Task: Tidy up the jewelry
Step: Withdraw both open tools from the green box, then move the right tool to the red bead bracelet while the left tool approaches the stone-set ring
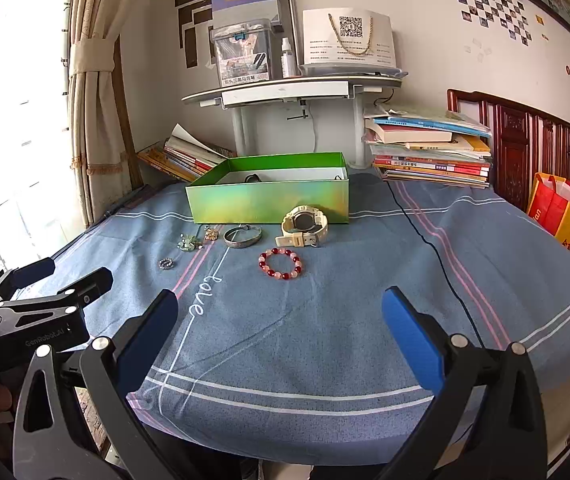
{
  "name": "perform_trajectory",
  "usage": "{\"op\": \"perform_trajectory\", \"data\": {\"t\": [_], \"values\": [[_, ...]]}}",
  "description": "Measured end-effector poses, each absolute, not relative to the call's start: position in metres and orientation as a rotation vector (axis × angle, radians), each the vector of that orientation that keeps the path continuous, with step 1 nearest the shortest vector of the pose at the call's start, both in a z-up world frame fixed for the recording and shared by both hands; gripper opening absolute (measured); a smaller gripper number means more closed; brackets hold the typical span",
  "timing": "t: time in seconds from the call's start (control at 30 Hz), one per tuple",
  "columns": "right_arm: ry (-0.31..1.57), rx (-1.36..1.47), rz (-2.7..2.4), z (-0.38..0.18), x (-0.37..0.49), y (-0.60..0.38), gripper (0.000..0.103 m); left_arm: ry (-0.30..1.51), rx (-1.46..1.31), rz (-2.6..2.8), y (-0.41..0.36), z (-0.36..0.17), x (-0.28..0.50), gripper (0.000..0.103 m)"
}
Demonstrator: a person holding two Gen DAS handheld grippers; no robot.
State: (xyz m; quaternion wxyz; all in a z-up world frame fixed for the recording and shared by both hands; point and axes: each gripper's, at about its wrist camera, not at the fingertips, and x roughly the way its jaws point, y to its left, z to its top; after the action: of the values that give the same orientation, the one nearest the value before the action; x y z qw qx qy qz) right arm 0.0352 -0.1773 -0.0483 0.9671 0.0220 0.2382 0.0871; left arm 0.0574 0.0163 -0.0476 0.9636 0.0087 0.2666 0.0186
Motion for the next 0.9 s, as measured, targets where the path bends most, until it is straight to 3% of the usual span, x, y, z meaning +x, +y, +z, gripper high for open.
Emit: {"op": "perform_trajectory", "data": {"t": [0.53, 0.9], "values": [[0.519, 0.055, 0.172, -0.059, 0.046, -0.179, 0.100, 0.575, 0.012, 0.032, 0.018, -0.060, 0.071, 0.099], [0.614, 0.066, 0.168, -0.072, 0.100, -0.179, 0.100, 0.640, -0.005, 0.038, 0.023, -0.071, 0.113, 0.099]]}}
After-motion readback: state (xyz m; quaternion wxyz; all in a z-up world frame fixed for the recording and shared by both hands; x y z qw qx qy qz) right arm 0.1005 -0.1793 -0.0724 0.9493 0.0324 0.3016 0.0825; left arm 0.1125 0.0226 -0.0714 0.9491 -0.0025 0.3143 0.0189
